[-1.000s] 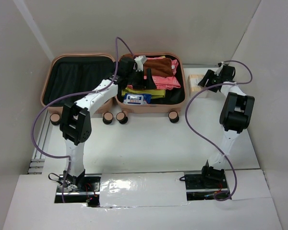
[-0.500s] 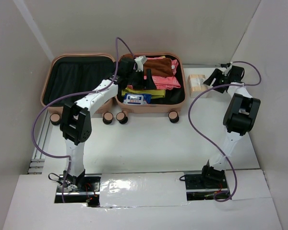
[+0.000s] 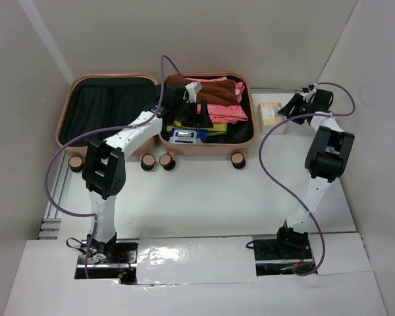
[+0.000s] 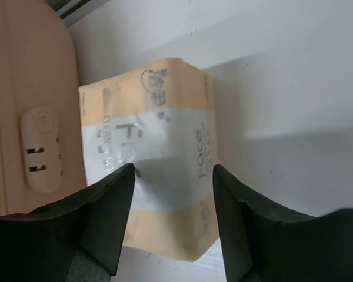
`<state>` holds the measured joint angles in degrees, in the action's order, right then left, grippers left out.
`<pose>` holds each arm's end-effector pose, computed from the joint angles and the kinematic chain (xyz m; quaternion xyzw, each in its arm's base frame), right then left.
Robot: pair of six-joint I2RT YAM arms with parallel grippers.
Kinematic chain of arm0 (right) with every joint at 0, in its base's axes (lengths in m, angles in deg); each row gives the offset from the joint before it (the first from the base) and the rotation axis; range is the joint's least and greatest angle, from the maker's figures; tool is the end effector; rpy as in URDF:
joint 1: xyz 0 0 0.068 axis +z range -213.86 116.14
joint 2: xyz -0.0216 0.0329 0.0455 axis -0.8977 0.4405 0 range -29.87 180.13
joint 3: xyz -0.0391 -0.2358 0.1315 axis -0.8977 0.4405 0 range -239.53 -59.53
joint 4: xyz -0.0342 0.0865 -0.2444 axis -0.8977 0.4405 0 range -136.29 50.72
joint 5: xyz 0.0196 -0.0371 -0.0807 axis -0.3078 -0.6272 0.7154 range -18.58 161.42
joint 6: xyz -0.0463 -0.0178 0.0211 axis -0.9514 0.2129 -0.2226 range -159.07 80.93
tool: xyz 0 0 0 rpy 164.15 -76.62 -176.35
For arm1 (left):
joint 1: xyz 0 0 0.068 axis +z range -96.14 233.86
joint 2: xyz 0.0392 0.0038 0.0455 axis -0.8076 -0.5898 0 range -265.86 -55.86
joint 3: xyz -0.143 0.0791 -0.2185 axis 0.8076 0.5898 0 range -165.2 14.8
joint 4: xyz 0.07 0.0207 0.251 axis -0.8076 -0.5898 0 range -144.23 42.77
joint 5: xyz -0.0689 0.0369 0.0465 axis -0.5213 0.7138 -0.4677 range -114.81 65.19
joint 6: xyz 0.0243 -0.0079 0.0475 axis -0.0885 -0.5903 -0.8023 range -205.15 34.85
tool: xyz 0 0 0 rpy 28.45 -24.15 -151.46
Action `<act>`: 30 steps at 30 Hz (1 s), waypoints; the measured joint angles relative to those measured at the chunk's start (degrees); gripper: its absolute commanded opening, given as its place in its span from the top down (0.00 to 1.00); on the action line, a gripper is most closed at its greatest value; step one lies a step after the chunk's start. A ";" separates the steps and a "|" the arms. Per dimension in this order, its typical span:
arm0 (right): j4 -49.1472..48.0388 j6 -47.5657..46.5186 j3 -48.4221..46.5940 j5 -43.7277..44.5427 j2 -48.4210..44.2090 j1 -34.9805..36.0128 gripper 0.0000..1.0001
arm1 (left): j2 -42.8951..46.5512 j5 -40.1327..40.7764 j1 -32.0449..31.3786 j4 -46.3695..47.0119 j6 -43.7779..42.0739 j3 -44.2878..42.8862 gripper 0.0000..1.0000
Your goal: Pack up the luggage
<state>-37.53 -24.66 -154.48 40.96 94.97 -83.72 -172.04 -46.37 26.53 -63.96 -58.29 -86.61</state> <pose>0.4717 -0.1511 0.1947 0.1474 0.8645 0.2167 0.4289 0.4205 -0.2321 0.2899 0.0950 0.8567 -0.3639 0.3530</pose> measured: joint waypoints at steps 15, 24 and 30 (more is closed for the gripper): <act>1.07 -4.66 -4.70 -0.74 4.15 2.10 1.00 | 0.00 -0.20 0.04 -0.44 -1.36 0.31 0.19; 7.67 -7.82 -8.15 0.26 2.71 2.10 1.00 | 0.00 -0.20 0.04 -0.74 -1.40 0.31 0.21; 12.26 -10.67 -10.27 -4.37 -4.02 2.16 1.00 | 0.02 0.26 0.85 -0.85 -1.36 0.33 0.21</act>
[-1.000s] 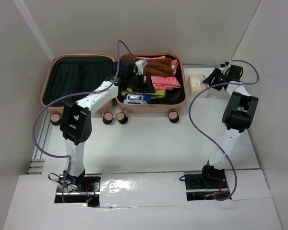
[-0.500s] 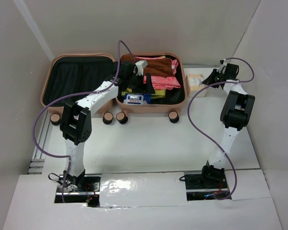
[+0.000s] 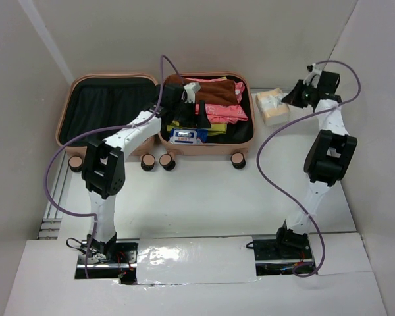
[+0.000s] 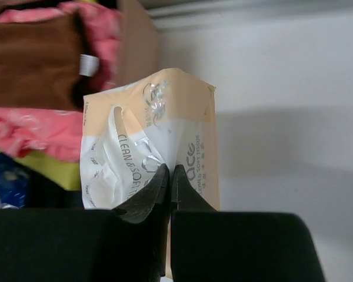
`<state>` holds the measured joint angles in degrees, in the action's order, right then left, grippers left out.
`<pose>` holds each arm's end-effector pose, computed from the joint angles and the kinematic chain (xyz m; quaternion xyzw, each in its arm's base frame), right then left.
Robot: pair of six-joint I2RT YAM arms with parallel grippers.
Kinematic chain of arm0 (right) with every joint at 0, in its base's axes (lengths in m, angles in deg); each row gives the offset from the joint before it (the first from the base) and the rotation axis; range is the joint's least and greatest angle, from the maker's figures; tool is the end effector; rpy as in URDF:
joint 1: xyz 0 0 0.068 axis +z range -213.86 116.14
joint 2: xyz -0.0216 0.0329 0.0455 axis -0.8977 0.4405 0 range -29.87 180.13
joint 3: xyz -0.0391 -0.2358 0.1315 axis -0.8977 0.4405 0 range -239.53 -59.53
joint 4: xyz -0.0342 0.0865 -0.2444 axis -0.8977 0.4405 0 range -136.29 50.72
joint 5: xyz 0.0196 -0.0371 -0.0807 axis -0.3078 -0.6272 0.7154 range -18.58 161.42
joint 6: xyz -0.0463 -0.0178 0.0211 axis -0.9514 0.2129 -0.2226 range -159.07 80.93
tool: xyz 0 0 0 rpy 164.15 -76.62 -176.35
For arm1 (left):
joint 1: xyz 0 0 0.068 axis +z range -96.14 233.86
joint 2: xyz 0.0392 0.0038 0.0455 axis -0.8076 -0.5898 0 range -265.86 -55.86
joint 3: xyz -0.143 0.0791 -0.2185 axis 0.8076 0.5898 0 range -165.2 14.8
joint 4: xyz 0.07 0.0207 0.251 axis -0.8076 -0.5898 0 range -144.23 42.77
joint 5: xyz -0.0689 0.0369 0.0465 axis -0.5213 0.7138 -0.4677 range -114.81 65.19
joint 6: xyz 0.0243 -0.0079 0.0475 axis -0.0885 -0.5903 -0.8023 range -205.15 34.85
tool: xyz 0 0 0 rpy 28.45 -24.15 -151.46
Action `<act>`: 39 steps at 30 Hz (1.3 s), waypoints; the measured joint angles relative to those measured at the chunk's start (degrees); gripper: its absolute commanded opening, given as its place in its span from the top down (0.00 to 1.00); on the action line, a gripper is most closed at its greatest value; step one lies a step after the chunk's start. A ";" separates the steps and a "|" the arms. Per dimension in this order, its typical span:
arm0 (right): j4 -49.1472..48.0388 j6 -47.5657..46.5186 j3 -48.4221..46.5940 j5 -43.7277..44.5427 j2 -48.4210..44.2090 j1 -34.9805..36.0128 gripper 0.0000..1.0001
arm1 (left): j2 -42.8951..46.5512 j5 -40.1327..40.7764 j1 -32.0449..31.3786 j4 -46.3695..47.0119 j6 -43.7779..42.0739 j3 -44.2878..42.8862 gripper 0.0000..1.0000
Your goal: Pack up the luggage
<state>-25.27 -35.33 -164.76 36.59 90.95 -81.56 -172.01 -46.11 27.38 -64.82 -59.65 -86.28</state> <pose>0.4733 -0.1297 0.2706 0.0264 0.8625 0.2134 0.4580 0.4228 -0.2251 0.2868 0.0961 0.8615 -0.3524 0.3527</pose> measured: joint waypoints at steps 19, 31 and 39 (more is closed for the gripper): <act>25.00 -33.92 -19.12 -13.99 -4.52 21.44 1.00 | 9.40 -1.07 18.36 1.51 -1.55 8.85 0.21; 32.37 -48.09 -20.13 -2.34 3.93 26.01 1.00 | 12.22 -3.48 21.86 2.40 -4.57 11.45 0.21; 33.70 -59.21 -14.14 -4.52 -0.28 25.81 1.00 | 10.58 -4.00 21.97 1.55 -5.29 9.49 0.21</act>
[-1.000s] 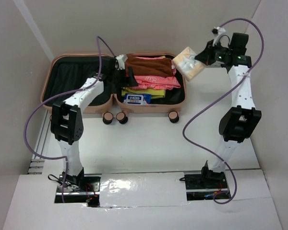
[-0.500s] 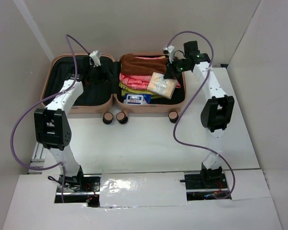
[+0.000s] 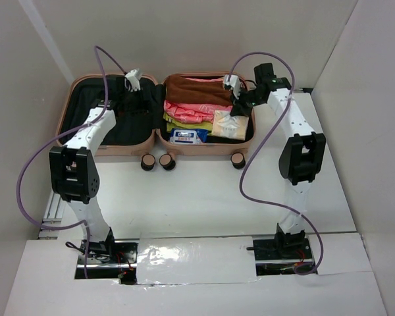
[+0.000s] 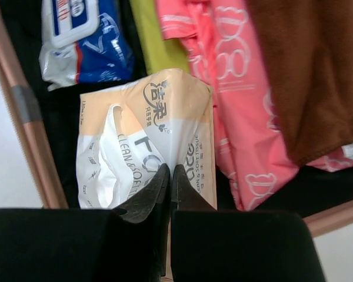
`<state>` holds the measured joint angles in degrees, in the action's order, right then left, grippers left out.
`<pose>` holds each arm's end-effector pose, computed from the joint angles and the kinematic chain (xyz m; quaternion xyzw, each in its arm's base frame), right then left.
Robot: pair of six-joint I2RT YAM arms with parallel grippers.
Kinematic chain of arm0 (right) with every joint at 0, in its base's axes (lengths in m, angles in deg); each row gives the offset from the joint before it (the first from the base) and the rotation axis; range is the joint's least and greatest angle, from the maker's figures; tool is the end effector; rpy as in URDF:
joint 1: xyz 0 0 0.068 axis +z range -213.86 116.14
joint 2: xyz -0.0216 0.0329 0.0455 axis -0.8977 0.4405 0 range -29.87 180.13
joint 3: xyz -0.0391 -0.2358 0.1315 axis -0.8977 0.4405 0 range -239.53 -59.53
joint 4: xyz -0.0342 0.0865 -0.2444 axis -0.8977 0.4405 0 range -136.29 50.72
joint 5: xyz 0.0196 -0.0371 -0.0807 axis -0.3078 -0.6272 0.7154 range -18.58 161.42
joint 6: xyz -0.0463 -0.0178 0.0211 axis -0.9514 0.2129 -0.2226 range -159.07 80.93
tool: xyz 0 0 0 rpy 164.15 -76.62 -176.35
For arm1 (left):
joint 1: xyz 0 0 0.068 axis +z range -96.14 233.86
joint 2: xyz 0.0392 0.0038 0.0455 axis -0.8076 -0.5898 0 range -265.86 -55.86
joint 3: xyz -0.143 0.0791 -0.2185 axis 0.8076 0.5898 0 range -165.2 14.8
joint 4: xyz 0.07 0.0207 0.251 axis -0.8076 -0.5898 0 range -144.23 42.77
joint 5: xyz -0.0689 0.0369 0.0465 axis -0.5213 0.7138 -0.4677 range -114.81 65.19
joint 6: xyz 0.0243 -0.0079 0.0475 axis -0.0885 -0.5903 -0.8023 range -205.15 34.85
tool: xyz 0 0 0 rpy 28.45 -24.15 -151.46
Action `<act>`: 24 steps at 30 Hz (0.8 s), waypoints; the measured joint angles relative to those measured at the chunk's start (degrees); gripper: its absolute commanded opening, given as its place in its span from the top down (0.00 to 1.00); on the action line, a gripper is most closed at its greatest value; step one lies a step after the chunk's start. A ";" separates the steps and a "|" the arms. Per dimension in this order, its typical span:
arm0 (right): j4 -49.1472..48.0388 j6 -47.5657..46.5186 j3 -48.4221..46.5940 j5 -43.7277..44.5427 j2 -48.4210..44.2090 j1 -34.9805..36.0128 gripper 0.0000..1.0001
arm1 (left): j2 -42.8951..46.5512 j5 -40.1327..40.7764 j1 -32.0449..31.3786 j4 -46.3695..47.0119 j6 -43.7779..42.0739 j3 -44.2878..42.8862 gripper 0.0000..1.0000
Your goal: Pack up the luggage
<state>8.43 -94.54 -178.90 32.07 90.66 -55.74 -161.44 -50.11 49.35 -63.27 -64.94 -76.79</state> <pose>0.4495 0.0870 0.3119 -0.5583 0.7130 0.1839 0.3823 0.4326 -0.0494 0.3136 -0.0069 0.8522 -0.2897 0.4357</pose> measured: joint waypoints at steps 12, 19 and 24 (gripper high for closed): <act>9.01 -10.25 0.35 -4.15 0.02 2.12 0.81 | -1.66 -0.48 0.00 -1.16 -0.81 -0.81 0.21; 10.84 -8.22 -1.31 -3.52 3.91 2.32 0.00 | -2.58 -0.11 0.04 -2.27 -2.01 -2.93 0.19; 7.06 -3.17 -5.73 -2.54 1.97 2.01 0.00 | -2.54 1.46 0.42 -3.87 -2.21 -5.11 0.18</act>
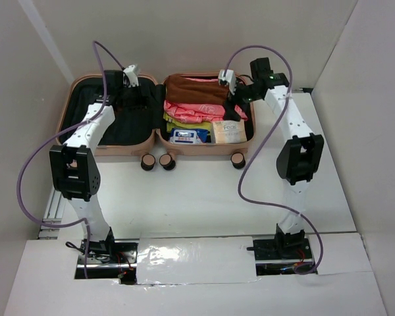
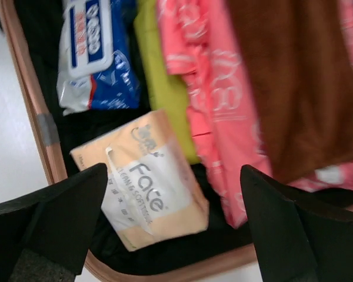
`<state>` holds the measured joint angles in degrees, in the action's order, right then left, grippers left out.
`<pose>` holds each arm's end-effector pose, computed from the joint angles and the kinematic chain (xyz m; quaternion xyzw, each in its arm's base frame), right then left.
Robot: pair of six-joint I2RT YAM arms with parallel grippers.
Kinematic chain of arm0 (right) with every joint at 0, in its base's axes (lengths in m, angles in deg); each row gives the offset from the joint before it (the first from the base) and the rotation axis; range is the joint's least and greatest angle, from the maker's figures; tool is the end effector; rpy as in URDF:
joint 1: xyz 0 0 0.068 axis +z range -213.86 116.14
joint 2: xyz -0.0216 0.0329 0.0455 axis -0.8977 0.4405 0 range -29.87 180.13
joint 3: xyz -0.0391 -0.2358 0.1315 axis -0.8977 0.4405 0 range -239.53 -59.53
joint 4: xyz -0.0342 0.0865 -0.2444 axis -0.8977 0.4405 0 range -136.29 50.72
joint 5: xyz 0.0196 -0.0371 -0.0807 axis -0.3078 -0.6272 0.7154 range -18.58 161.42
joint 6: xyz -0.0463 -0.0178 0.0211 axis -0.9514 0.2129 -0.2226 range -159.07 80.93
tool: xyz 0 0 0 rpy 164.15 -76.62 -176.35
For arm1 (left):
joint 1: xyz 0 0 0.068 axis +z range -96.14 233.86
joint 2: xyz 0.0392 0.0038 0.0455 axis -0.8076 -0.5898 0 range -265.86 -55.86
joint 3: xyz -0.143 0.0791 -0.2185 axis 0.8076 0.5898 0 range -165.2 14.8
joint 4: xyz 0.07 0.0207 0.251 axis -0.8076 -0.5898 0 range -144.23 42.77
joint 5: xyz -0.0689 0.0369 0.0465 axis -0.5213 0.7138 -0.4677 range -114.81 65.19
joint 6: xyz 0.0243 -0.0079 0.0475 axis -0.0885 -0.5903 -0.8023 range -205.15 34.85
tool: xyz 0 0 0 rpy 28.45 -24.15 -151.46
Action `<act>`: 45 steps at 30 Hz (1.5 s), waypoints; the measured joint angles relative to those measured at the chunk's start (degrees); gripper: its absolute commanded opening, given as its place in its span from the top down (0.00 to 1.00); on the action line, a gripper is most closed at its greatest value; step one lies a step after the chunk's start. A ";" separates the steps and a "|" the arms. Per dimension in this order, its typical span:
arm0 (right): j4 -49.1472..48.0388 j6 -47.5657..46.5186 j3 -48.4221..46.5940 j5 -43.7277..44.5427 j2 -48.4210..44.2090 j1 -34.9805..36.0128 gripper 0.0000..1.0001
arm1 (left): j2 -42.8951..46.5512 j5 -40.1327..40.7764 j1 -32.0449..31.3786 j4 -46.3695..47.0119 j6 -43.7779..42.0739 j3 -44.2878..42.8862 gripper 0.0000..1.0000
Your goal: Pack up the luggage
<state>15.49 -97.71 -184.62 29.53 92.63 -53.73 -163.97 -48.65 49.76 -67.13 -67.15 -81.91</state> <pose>0.4441 0.1035 0.3209 -0.5869 0.6894 0.2123 0.3678 0.4431 -0.0462 0.3194 -0.0026 0.8588 -0.2686 0.4361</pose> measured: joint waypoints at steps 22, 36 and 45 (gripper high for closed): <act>-46.05 65.40 27.39 28.55 -29.05 -12.90 0.00 | 31.63 35.28 22.99 -11.98 29.33 25.16 0.07; -42.05 74.53 37.75 29.03 -28.89 -14.29 0.00 | 22.08 35.65 30.67 -6.71 34.95 31.56 0.11; -42.45 77.26 37.66 29.68 -22.21 -14.91 0.00 | 13.57 36.04 30.23 -2.40 39.36 29.03 0.23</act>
<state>-26.95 -20.44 -146.96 59.22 70.42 -68.64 -150.40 -12.60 79.99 -69.54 -27.78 -52.88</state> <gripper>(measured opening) 0.999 0.806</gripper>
